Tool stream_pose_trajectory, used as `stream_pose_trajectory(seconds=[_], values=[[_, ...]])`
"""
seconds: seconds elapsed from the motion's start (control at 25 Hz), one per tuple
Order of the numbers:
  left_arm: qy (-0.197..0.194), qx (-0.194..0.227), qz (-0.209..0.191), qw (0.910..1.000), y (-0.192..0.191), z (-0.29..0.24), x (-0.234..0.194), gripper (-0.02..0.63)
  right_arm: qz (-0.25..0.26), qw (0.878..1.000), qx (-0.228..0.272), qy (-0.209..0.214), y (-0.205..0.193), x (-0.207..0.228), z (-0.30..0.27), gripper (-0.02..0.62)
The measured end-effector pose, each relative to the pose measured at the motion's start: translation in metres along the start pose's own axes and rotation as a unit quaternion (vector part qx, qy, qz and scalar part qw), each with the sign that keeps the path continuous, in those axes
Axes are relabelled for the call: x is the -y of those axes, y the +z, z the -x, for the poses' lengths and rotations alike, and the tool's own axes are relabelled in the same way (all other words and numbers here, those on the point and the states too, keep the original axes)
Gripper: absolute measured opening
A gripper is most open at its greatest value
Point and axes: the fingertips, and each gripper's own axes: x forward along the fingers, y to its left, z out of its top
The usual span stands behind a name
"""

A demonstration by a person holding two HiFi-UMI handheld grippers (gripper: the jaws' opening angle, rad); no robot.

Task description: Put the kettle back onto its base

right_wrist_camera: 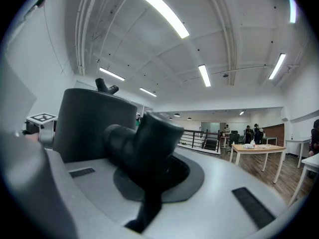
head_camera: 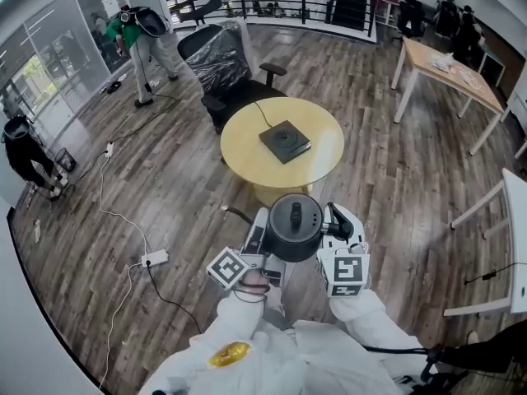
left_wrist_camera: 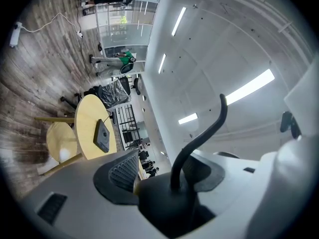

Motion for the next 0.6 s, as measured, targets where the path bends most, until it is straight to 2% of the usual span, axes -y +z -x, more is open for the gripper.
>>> stream_pose_trajectory(seconds=[0.2, 0.6], values=[[-0.001, -0.004, 0.011, 0.9999, 0.023, -0.037, -0.015, 0.262, 0.002, 1.000, 0.000, -0.004, 0.006, 0.003, -0.046, 0.009], [-0.012, -0.018, -0.001, 0.9998, 0.091, -0.118, -0.055, 0.262, 0.006, 1.000, 0.003, -0.019, 0.010, 0.003, -0.153, 0.010]])
